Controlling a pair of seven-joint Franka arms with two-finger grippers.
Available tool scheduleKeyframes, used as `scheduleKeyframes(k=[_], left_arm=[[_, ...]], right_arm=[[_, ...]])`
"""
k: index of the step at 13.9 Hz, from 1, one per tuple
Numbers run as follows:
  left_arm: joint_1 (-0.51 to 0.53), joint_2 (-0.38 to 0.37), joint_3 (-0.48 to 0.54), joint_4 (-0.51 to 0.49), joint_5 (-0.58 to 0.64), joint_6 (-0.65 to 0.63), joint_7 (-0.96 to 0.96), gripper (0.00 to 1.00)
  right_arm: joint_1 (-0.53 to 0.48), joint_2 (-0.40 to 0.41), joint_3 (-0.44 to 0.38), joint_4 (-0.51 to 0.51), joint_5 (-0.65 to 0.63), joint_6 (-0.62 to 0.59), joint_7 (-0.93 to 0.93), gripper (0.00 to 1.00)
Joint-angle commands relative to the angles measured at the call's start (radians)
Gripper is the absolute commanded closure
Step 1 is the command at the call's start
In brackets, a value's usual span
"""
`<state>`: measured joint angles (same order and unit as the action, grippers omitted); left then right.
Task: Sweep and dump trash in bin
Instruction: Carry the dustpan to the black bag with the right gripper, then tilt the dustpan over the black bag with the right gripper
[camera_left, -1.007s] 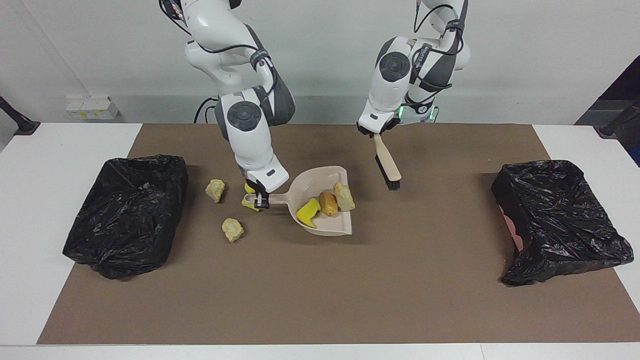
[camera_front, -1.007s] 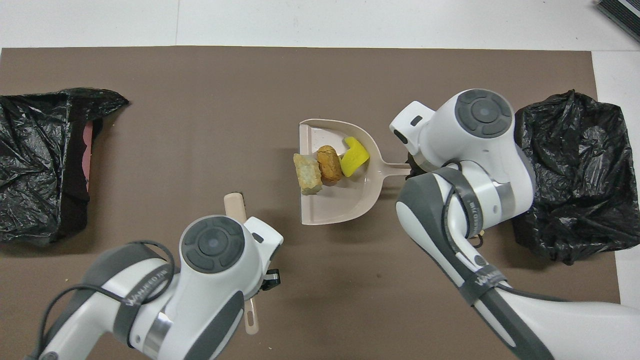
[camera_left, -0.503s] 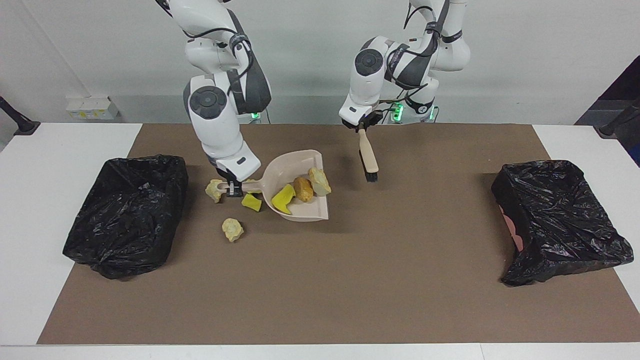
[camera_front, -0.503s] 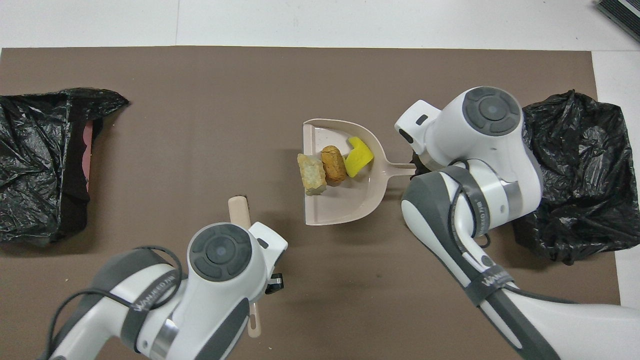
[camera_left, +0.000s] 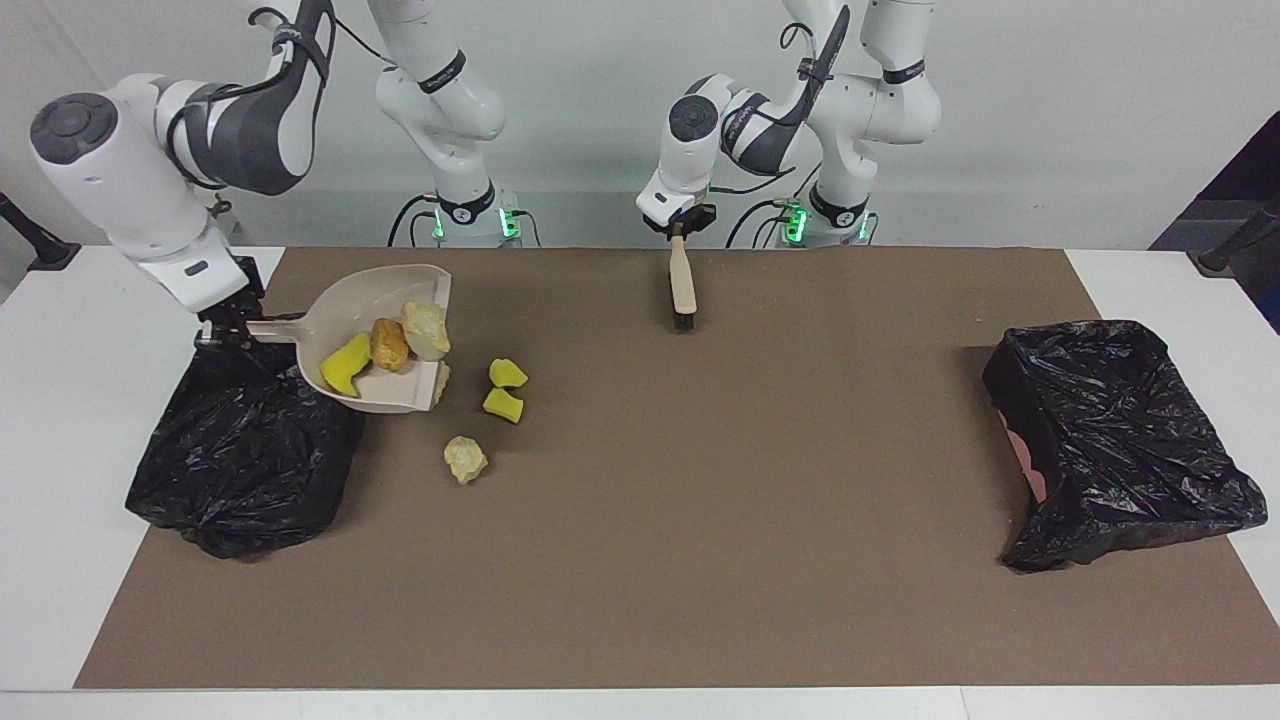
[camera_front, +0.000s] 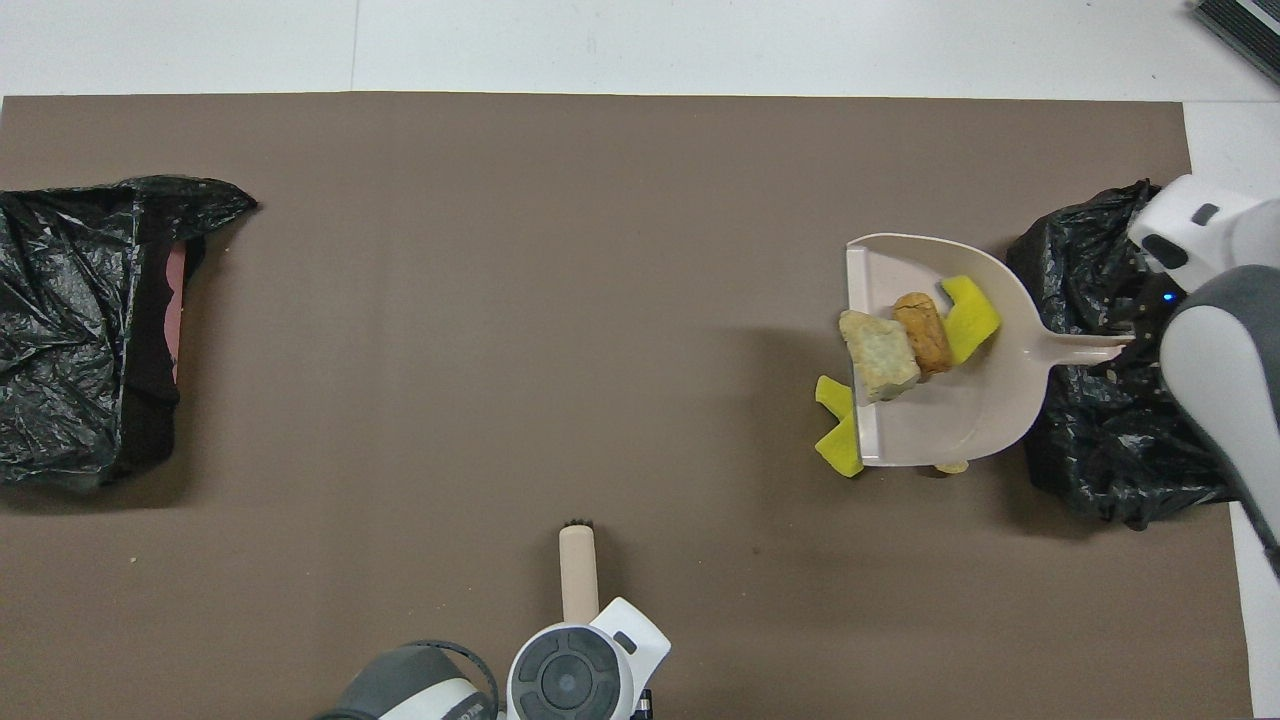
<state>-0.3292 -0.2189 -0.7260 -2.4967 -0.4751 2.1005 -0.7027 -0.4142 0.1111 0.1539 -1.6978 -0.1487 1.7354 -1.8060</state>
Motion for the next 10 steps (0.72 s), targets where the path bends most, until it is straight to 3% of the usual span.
scheduleKeyframes(k=[1,5,8,10], left_arm=[[-0.011,-0.036,0.007,-0.031,-0.028,0.024,0.005,1.00],[-0.005,-0.034,0.008,-0.037,-0.028,0.018,0.012,1.00],[-0.002,-0.034,0.010,-0.037,-0.028,0.013,0.012,0.77],[0.002,-0.030,0.011,-0.034,-0.028,0.009,0.021,0.43]], right_arm=[[-0.085,0.001,0.015,0.010,-0.067,0.021,-0.076,1.00],[-0.170,0.007,0.012,0.012,-0.224,0.190,-0.087,1.00],[-0.196,0.002,-0.010,0.006,-0.303,0.256,0.009,1.00],[-0.193,-0.004,-0.007,0.000,-0.383,0.254,0.155,1.00]])
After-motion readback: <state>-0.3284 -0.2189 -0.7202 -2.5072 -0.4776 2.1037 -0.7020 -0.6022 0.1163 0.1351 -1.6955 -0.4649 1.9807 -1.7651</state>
